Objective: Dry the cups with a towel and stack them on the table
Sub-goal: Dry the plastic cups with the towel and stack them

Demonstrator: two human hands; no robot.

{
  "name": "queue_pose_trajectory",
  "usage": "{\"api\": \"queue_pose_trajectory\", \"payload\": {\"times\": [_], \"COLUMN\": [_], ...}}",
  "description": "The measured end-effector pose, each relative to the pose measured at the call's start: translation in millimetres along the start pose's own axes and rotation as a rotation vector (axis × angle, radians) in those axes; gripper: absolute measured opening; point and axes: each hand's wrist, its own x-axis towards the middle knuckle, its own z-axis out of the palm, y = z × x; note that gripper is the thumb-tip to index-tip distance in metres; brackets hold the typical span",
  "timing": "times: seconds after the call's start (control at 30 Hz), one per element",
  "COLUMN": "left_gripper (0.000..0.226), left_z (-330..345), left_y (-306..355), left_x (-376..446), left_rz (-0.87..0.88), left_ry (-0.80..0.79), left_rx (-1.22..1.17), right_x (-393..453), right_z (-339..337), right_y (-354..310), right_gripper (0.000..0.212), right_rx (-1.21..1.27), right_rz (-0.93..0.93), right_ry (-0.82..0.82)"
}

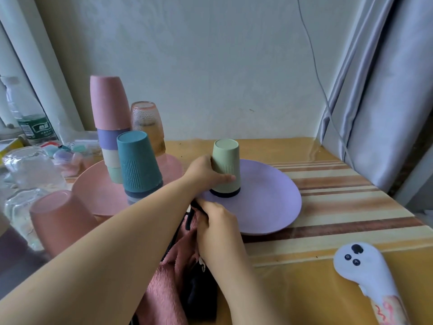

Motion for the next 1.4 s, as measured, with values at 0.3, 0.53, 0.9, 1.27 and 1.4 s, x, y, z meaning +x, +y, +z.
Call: {"api": "queue_pose_trajectory", "payload": {"times": [0.3,0.53,0.9,1.27,1.4], "left_gripper": [0.05,0.048,0.074,0.068,0.067], "left_z": [-25.8,-58.9,-82.5,-80.1,-79.6], "left_y": [-2.2,-62.3,-90.9,-91.8,-91.8], "left_x": [-26.5,-93.1,-61.9,-62.3,-63.4], "left_rz": [0.058,0.006,-0.229,-0.182,-0.206], "left_ry": [0.204,0.828,0.486,0.608,0.592], "left_rx": [-0.054,-0.13,-0.181,-0.06,0.03], "right_x": [-1.4,-3.2,-2.8,-1.7,-2.4], "right_z": [-3.2,-5.9,0.0,0.9,1.2], "right_y": [-0.2,-9.2,-6.7,-5.9,-5.3], "right_gripper": [0.036,0.034,0.033,0.034,0.034], "right_rx": [0.002,-0.021,-0.032,-0.03,-0.042], "right_rz": [0.026,0.052,0.071,0.066,0.06], "right_ry": [0.0,0.025,0.004,0.003,0.01]}}
